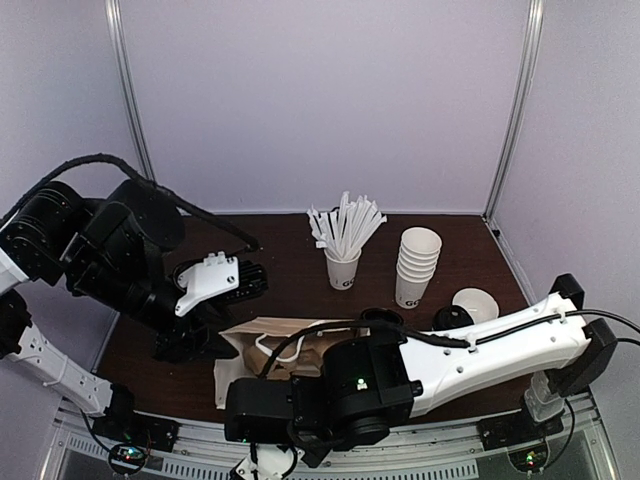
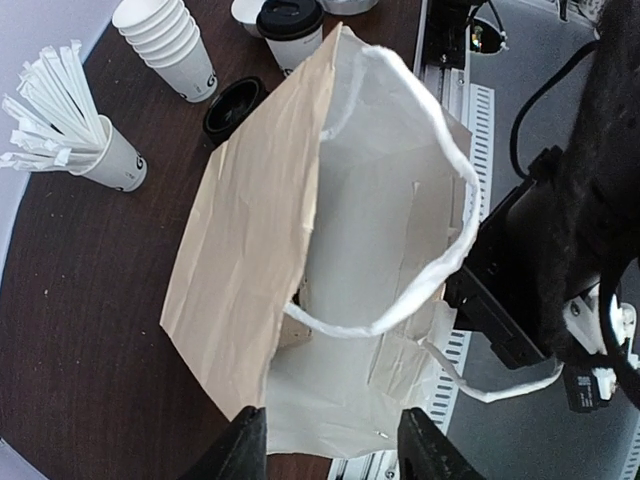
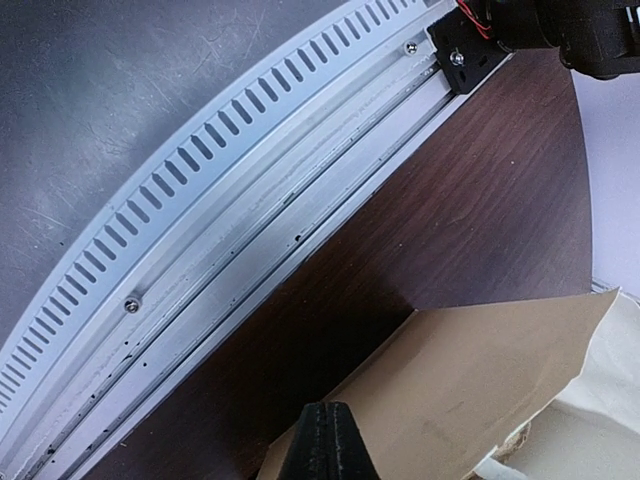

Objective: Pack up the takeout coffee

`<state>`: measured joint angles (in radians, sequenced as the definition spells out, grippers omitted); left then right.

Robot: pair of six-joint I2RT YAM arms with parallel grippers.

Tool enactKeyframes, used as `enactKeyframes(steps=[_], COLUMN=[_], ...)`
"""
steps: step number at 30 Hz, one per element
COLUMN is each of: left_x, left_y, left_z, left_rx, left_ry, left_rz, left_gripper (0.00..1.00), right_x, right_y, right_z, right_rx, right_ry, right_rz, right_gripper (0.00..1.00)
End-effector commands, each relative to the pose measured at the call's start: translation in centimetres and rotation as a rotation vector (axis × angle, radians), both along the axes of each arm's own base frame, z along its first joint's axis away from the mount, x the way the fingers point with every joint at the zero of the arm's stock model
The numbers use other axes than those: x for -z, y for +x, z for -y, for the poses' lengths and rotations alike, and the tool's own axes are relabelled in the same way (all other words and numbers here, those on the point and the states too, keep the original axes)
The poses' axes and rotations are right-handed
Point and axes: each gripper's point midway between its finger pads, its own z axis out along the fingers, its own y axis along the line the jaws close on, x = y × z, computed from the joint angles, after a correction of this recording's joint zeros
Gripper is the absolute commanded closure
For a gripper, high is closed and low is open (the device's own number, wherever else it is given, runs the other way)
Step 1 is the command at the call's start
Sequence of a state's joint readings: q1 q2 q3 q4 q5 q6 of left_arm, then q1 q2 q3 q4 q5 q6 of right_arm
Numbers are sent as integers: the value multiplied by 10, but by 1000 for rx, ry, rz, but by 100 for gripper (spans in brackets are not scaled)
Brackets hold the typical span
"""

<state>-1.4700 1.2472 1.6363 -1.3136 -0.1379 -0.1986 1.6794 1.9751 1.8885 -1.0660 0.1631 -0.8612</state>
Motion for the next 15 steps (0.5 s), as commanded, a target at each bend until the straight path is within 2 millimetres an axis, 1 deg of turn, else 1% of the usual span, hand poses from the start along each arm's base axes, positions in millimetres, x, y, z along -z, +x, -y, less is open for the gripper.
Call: enactKeyframes(steps=[1,6,8,10,12,15], left_x=[27,30,36,46,58,77], left_y=[-12,-7,-7,-5,0,17], left_z=[9,5,6,10,13,10], left_rx=[26,0,6,7,4,-48], left_ry=[55,43,51,71,114,224], left_rz=[-64,-43,-39,-28,-1,75], left_gripper=[53,54,55,53,48,41], right_x=[-15,-13,-15,-17,-16,-13], right_y=[2,-6,-8,-10,-13,-18], right_z=[-6,-4,-5,-6,-6,-5], right_rx=[7,-13,-19,-22,-27,-37], right_ry=[42,33,38,41,38,32], right_rz=[40,45,47,47,47,60], right_gripper=[100,100,100,100,100,100])
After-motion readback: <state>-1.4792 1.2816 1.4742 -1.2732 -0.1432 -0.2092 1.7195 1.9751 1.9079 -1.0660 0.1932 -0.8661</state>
